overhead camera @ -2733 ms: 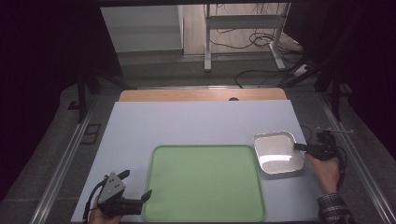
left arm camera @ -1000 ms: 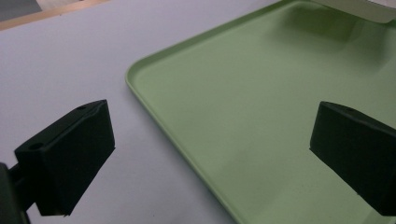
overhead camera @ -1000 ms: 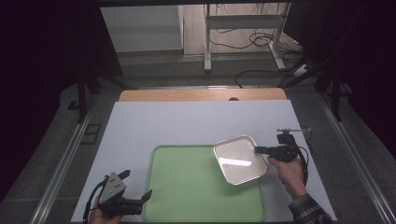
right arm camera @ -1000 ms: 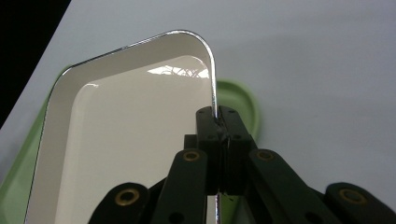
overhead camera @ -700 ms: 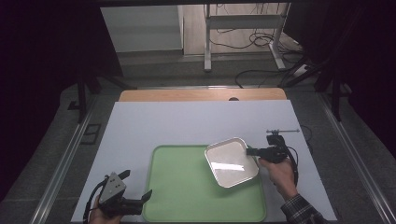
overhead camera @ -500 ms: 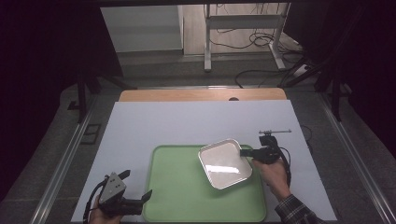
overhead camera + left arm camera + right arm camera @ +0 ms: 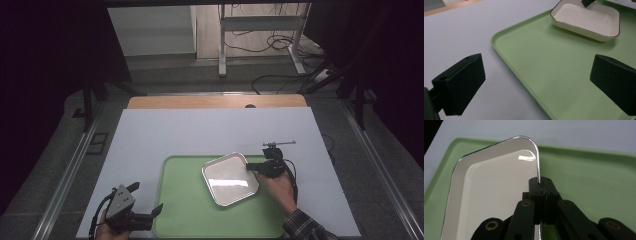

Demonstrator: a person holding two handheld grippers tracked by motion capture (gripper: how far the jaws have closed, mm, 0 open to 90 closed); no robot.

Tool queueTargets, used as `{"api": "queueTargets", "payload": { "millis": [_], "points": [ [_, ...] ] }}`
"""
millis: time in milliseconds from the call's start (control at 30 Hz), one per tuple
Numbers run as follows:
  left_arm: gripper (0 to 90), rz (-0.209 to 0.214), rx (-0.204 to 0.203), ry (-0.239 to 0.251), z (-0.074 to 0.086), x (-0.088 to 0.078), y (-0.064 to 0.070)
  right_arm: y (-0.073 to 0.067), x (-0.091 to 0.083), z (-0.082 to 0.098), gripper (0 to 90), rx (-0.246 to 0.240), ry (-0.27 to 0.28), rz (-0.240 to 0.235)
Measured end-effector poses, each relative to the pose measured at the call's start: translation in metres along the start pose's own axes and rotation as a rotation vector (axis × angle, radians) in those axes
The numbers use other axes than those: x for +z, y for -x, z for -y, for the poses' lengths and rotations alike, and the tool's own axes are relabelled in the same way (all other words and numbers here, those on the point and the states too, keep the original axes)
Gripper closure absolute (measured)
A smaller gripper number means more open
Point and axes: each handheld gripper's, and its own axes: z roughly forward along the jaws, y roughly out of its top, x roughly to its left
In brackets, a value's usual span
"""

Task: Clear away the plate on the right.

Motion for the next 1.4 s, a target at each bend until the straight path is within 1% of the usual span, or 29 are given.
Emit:
{"api": "queueTargets", "payload": {
  "millis": [100,233,267,300,333,367,400,500,567,600,667,867,933,1000,1100,1133,1167,1200,1267,1400],
  "points": [
    [0.0,0.0,0.002,-0.001,0.0,0.0,0.0,-0.001,0.003,0.001,87.7,-0.004,-0.005,0.012],
    [0.0,0.0,0.002,-0.001,0.0,0.0,0.0,0.0,0.005,0.001,86.5,-0.006,-0.006,0.015],
    [0.0,0.001,0.003,-0.001,0.0,0.0,0.0,0.001,0.006,0.001,85.4,-0.008,-0.007,0.008],
    [0.0,0.001,0.004,-0.001,0.0,0.0,0.0,0.003,0.006,0.002,82.8,-0.004,-0.003,-0.007],
    [0.0,0.001,0.005,0.0,0.0,0.0,0.0,0.004,0.005,0.001,79.5,0.0,0.001,-0.01],
    [0.0,0.001,0.005,0.0,0.0,0.0,0.0,0.004,0.005,0.001,79.5,0.0,0.001,-0.01],
    [0.0,0.001,0.006,0.0,0.0,0.0,0.0,0.005,0.001,0.0,71.2,-0.017,0.016,-0.014],
    [0.0,0.001,0.008,0.0,0.0,0.0,0.001,0.006,-0.003,-0.001,68.8,-0.03,0.025,-0.021],
    [0.0,0.002,0.008,0.001,0.0,0.0,0.001,0.006,-0.01,-0.002,67.2,-0.062,0.046,-0.015],
    [0.0,0.002,0.008,0.001,0.0,0.0,0.001,0.006,-0.01,-0.002,67.2,-0.062,0.046,-0.015],
    [0.0,0.003,0.007,0.001,0.0,0.0,0.0,0.006,-0.015,-0.003,63.1,-0.077,0.054,-0.029],
    [0.0,0.005,0.007,0.0,0.0,0.0,0.0,0.001,-0.022,0.001,53.0,-0.147,0.065,-0.018],
    [0.0,0.006,0.006,0.0,0.0,0.0,0.0,-0.002,-0.024,0.002,51.7,-0.175,0.073,-0.019],
    [0.0,0.006,0.006,0.0,0.0,0.0,0.0,-0.006,-0.027,0.004,51.4,-0.206,0.086,-0.026],
    [0.0,0.006,0.008,-0.001,0.0,0.001,0.0,-0.011,-0.03,0.007,52.3,-0.241,0.09,-0.036],
    [0.0,0.006,0.008,-0.001,0.0,0.001,0.0,-0.011,-0.03,0.007,52.3,-0.241,0.09,-0.036],
    [0.0,0.007,0.008,-0.001,0.0,0.001,0.0,-0.013,-0.031,0.008,53.5,-0.265,0.088,-0.033],
    [0.0,0.007,0.008,-0.002,0.0,0.001,0.0,-0.018,-0.031,0.01,57.6,-0.307,0.085,-0.016],
    [0.0,0.007,0.008,-0.001,0.0,0.001,0.0,-0.022,-0.033,0.012,61.7,-0.334,0.087,-0.014],
    [0.0,0.009,0.008,-0.001,0.0,0.001,0.0,-0.03,-0.035,0.015,68.8,-0.367,0.089,-0.017]
  ]
}}
